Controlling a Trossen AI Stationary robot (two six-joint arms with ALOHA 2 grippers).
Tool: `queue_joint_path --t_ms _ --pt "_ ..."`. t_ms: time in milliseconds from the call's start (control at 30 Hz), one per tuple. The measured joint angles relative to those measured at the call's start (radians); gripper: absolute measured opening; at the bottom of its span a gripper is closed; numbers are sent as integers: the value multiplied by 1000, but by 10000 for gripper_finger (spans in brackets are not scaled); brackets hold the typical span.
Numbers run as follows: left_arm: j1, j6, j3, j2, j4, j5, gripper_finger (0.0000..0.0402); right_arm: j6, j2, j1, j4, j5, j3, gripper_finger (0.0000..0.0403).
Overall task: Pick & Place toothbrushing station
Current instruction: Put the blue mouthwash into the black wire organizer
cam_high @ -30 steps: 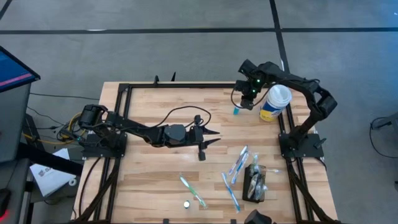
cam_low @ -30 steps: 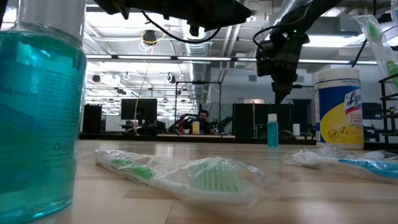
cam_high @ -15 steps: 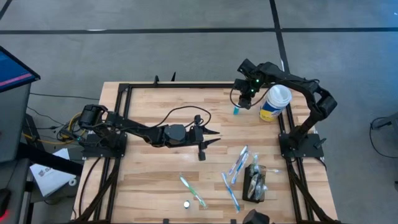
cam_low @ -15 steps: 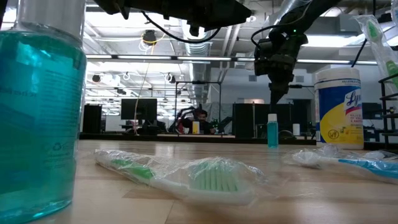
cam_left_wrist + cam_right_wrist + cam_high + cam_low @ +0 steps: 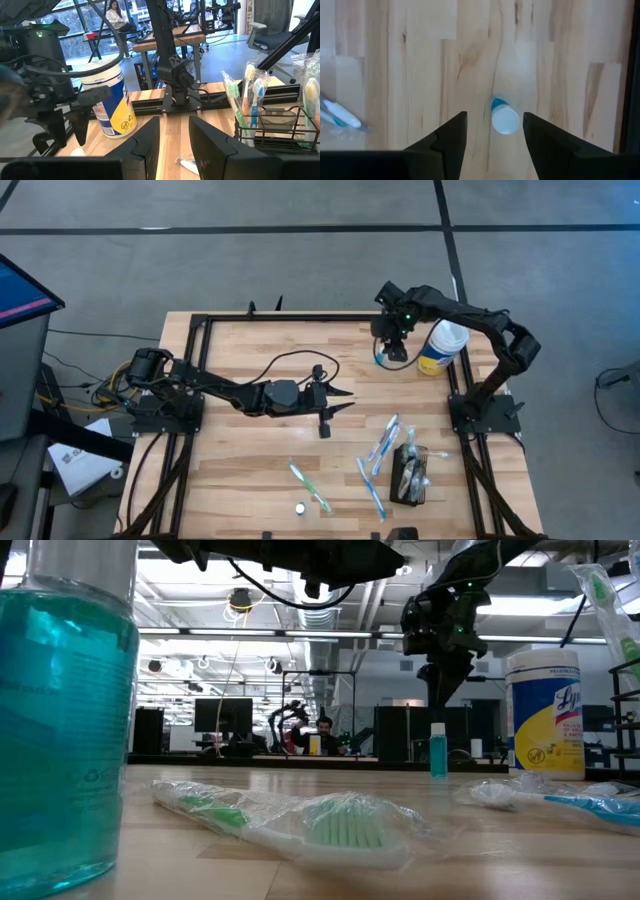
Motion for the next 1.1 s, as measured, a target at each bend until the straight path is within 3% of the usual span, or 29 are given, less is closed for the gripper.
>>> queue_joint_path --t_ms 367,833,1100 --pt "0 0 0 0 0 0 99 -83 0 16 7 27 0 156" --pt "0 1 0 0 0 0 99 -126 81 23 2 73 0 200" --pt "2 1 0 0 0 0 99 -125 102 62 6 148 0 194"
